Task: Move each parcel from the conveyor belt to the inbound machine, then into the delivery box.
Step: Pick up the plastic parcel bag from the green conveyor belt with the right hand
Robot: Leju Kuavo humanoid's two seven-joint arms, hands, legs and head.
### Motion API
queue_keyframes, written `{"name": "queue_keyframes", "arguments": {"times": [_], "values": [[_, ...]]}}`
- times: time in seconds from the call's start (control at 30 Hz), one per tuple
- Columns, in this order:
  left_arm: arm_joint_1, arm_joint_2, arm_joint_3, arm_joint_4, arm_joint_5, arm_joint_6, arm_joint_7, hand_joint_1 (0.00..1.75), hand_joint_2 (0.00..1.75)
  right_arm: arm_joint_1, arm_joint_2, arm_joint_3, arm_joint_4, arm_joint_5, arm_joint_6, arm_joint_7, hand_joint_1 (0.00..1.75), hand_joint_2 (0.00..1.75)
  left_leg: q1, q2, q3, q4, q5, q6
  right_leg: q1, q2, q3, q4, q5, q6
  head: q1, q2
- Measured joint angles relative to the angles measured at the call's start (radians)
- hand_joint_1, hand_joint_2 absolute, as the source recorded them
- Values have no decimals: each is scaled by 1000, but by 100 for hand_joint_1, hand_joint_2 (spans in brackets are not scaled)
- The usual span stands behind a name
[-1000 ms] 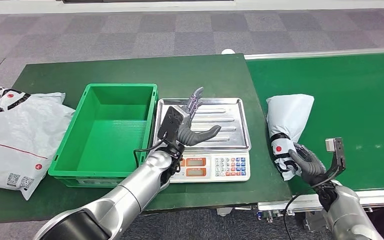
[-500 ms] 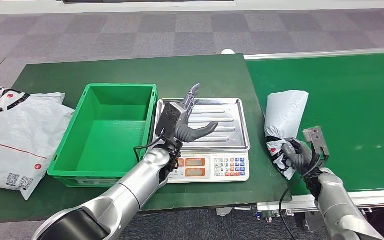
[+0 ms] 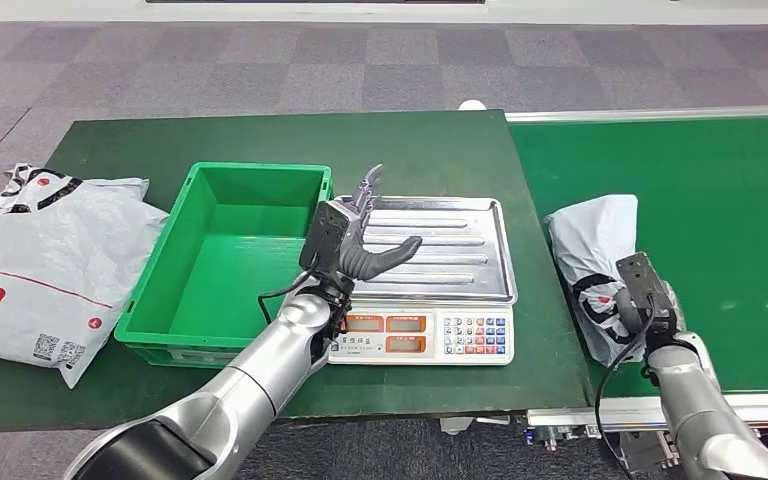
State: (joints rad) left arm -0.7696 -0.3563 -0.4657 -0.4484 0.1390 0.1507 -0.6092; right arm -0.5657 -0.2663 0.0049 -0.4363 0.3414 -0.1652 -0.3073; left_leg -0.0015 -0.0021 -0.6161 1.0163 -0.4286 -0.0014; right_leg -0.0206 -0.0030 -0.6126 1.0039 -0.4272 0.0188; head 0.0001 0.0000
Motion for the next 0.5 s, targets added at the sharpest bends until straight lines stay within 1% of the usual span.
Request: {"name": "queue_keyframes", "arguments": {"times": [0.1, 0.33, 0.43, 0.5], "values": [[0, 0, 3, 0, 4, 1, 3, 0, 175, 38, -9, -6, -75, -17, -40, -37, 175, 175, -1, 0, 0, 0, -1, 1, -1, 0, 0, 0, 0, 1, 0, 0], [0, 0, 3, 0, 11, 2, 5, 0, 175, 97, -13, -22, -189, -18, -64, -42, 175, 175, -1, 0, 0, 0, -1, 2, -1, 0, -1, 0, -1, 1, 0, 0], [0, 0, 3, 0, 14, 5, 0, 0, 175, 140, -13, -28, -266, 2, -115, -57, 175, 175, -1, -1, -1, 0, -1, 2, -1, -1, -1, 0, -1, 2, 0, 0], [0, 0, 3, 2, 13, 8, -6, 0, 175, 175, -11, -29, -353, 19, -144, -54, 175, 175, -1, -2, -2, 0, -1, 2, -1, -2, -1, 0, -1, 2, 0, 0]]}}
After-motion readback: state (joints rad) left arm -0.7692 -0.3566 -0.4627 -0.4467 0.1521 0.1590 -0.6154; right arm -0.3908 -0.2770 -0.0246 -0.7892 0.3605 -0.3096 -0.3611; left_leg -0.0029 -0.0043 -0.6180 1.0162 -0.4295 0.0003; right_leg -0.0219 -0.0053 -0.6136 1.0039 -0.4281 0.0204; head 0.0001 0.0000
